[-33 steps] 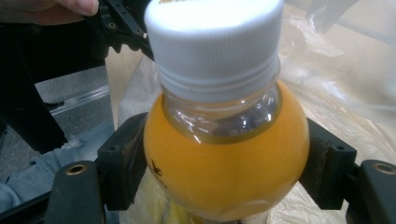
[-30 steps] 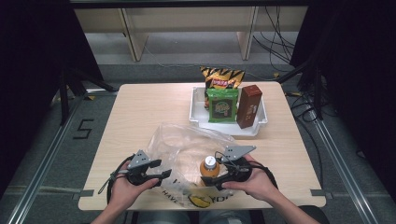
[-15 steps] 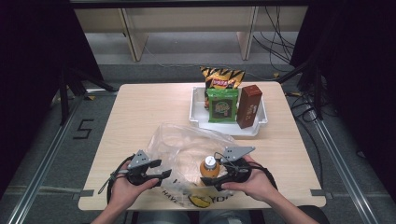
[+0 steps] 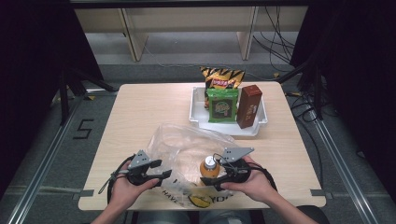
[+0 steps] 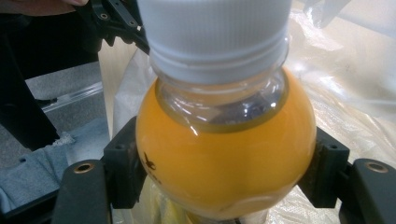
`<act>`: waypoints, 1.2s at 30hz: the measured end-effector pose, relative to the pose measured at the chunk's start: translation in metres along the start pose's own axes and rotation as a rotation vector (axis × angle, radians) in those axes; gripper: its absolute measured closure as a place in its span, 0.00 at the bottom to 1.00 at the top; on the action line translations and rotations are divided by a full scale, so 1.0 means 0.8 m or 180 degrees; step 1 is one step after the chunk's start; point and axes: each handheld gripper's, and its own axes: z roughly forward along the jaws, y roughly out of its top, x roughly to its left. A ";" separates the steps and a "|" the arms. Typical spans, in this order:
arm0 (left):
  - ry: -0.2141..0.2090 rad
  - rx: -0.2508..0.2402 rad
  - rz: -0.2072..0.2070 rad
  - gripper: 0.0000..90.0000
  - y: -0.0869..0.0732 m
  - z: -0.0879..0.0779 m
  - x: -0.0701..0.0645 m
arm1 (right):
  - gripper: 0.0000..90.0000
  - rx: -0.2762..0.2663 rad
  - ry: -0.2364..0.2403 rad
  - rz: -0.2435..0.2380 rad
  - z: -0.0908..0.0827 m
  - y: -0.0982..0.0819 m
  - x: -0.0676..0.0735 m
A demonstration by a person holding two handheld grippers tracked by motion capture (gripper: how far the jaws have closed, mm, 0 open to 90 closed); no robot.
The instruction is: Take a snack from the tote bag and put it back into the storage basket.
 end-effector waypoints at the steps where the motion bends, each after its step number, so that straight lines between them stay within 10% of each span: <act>1: -0.0015 0.0016 0.0001 0.44 0.000 0.000 0.000 | 0.34 -0.0006 -0.0001 -0.0049 0.000 0.000 -0.001; 36: 0.0004 0.0009 0.0001 0.44 0.000 -0.001 0.000 | 0.35 -0.0301 -0.0208 0.0107 -0.036 0.040 -0.008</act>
